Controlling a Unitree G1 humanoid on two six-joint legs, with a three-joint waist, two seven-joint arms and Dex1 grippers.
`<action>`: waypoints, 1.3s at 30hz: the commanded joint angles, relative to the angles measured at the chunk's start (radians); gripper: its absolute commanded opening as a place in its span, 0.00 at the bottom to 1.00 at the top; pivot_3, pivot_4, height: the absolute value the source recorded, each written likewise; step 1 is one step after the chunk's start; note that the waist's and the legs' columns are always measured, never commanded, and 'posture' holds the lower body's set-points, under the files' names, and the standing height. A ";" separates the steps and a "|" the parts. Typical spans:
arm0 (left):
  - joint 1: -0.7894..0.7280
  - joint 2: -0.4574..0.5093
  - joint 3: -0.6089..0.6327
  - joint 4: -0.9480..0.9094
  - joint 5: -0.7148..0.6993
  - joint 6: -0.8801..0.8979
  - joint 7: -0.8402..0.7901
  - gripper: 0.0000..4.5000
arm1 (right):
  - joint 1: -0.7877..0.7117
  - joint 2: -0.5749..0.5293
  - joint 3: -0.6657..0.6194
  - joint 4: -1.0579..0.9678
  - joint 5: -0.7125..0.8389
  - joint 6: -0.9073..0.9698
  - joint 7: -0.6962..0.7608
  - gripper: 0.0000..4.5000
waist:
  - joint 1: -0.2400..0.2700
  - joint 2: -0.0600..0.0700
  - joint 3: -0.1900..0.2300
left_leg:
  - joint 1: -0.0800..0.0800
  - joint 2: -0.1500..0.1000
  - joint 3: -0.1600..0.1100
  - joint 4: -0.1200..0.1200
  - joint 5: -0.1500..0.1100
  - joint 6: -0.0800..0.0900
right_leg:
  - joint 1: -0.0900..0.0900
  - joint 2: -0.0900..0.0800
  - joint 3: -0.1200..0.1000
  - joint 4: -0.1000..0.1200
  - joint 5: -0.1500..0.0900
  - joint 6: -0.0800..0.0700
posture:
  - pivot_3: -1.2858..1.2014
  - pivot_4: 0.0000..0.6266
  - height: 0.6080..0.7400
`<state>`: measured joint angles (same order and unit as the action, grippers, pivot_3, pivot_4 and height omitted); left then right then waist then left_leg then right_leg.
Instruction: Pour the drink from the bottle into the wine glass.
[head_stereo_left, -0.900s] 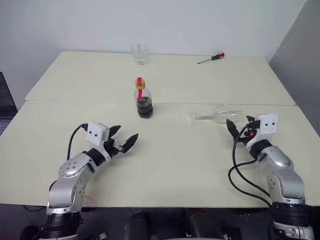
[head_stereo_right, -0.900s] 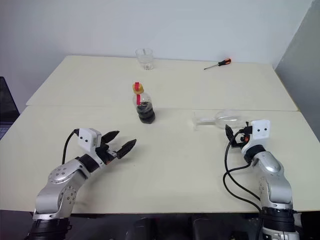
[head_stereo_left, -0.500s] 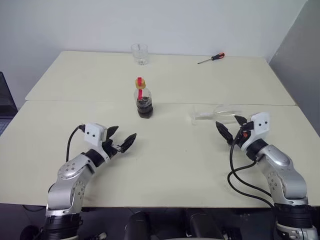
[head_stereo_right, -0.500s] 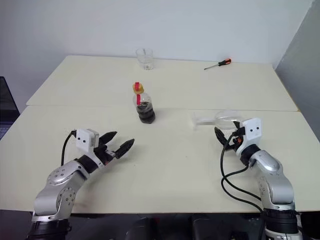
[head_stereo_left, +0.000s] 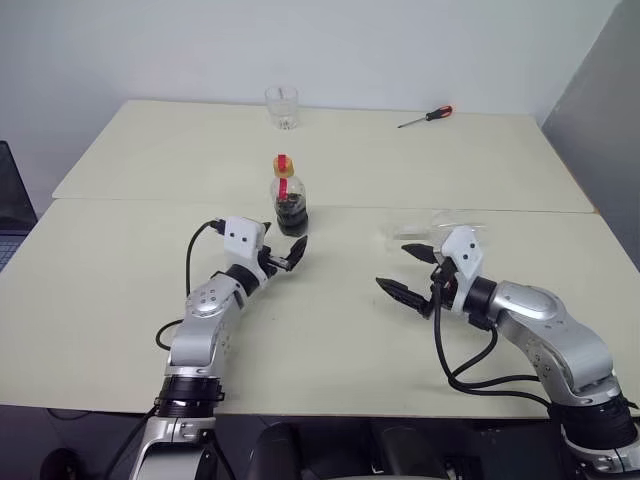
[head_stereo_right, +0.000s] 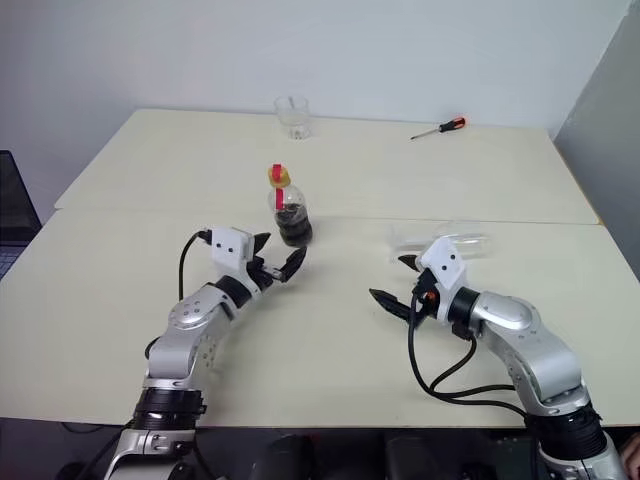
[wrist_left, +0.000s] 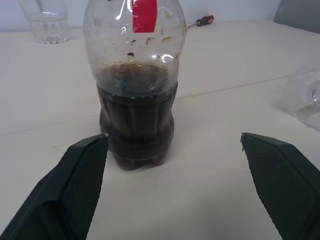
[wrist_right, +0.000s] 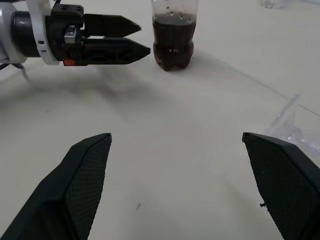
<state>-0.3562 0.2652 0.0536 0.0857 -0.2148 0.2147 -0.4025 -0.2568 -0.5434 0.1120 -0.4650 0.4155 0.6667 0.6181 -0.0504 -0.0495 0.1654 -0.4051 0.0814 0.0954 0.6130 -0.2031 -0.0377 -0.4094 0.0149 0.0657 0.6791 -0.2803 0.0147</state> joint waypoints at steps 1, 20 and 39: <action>-0.026 -0.011 0.016 -0.006 0.013 -0.071 0.022 1.00 | -0.010 -0.024 0.021 -0.077 0.025 0.032 0.035 0.99 | 0.000 0.000 0.000 | 0.000 0.000 -0.001 0.000 0.000 0.000 | 0.000 0.000 -0.001 0.000 0.000 0.000 | 0.52 0.24 1.00; -0.289 -0.060 0.018 0.454 0.051 -0.313 0.016 1.00 | -0.034 -0.004 0.030 -0.107 0.004 0.074 -0.015 0.99 | 0.011 0.000 0.000 | -0.010 -0.001 -0.009 0.011 0.000 0.000 | 0.000 0.000 -0.009 0.001 0.000 0.001 | 0.52 0.24 1.00; -0.550 -0.109 0.039 0.925 0.086 -0.526 -0.010 0.96 | -0.065 0.025 -0.021 -0.108 -0.004 0.079 -0.106 1.00 | 0.021 0.000 0.000 | -0.017 -0.001 -0.012 0.016 0.000 0.000 | -0.001 -0.001 -0.025 0.001 0.000 0.000 | 0.52 0.24 1.00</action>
<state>-0.8662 0.1615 0.0861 1.0006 -0.1349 -0.2733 -0.4046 -0.2983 -0.5202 0.1268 -0.5445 0.4102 0.7517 0.5198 -0.0297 -0.0496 0.1655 -0.4223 0.0804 0.0833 0.6288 -0.2030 -0.0376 -0.4102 0.0140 0.0413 0.6799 -0.2799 0.0151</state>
